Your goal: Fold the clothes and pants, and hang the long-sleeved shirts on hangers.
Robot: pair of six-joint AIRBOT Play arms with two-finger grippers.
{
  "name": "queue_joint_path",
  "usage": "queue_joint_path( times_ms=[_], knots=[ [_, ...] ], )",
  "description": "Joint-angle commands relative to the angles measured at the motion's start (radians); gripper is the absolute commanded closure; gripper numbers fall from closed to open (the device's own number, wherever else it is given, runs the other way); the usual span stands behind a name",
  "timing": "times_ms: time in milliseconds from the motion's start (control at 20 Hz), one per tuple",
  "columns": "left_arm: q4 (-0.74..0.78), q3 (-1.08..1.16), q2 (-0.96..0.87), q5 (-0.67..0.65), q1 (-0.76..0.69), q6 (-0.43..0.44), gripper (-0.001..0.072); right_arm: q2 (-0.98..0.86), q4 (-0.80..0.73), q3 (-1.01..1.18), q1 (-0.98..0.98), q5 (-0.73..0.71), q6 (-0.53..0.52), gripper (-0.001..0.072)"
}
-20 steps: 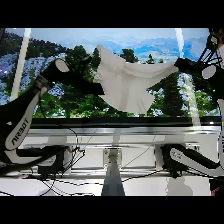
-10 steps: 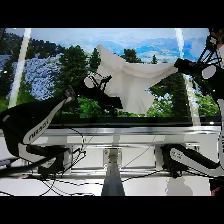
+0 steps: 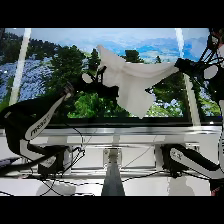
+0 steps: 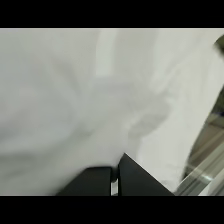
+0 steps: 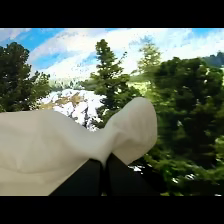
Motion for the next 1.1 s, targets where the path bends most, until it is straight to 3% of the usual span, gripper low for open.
queue_joint_path(
  times_ms=[0, 200, 300, 500, 950, 1050],
  knots=[
    [-0.007, 0.058, 0.060, -0.066, 0.097, 0.111, 0.0691, 0.060, -0.026, 0.009, 0.001, 0.001, -0.001, 0.0700],
    [-0.006, 0.120, 0.270, -0.097, 0.305, 0.194, 0.0692, 0.185, -0.016, 0.077, 0.013, 0.042, -0.003, 0.0701],
    [-0.007, 0.135, 0.394, -0.093, 0.417, 0.235, 0.0692, 0.254, -0.007, 0.142, 0.035, 0.092, -0.065, 0.0701],
    [-0.007, 0.136, 0.652, -0.043, 0.598, 0.239, 0.0692, 0.388, 0.058, 0.288, 0.092, 0.182, -0.080, 0.0701],
    [0.007, 0.135, 1.106, 0.397, 0.694, 0.239, 0.0690, 0.650, 0.259, 0.551, 0.203, 0.182, -0.080, 0.0701],
    [0.074, 0.135, 1.164, 0.457, 0.694, 0.239, 0.0691, 0.698, 0.295, 0.565, 0.203, 0.182, -0.080, 0.0701]
  ],
)
